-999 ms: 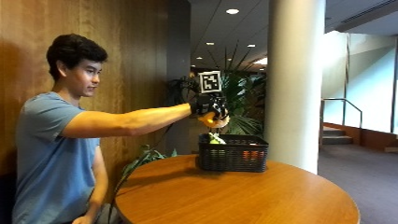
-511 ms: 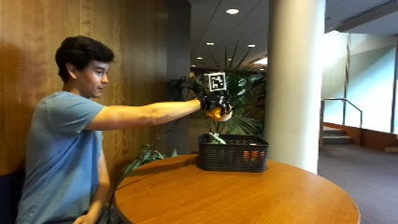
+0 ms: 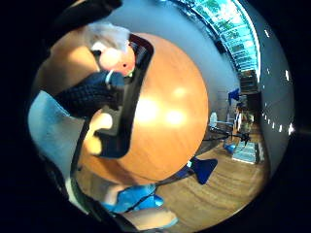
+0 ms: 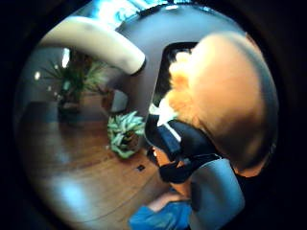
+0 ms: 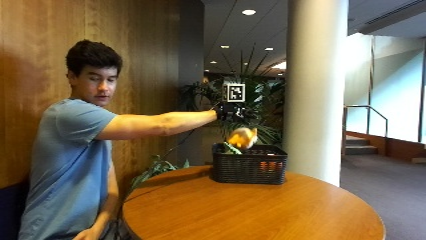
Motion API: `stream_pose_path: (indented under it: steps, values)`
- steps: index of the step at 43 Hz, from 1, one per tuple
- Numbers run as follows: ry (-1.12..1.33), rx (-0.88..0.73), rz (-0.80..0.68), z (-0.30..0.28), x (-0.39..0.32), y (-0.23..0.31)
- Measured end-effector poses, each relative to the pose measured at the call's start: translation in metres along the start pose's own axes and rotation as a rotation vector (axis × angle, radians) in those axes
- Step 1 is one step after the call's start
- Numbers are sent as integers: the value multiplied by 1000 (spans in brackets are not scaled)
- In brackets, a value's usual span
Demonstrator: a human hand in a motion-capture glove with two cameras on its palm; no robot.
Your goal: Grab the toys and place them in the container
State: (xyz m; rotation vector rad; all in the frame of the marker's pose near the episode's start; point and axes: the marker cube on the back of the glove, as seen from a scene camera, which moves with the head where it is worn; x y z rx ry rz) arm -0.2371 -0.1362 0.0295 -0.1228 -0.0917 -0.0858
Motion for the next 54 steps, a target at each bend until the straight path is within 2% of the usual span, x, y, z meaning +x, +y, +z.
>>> stream_pose_path:
  steps: [13,17,24,30,35,39,47,52,54]
  values:
    - [32,119,6,-25,13,18]
    - [-35,136,-53,-36,6,27]
    - [161,69,96,-24,-25,16]
    - [121,63,217,-24,0,25]
    - [138,52,196,-25,17,34]
    - [150,58,234,-28,25,38]
    - [136,57,166,-30,37,50]
    - [86,67,314,-30,36,46]
    - [117,56,234,-28,40,50]
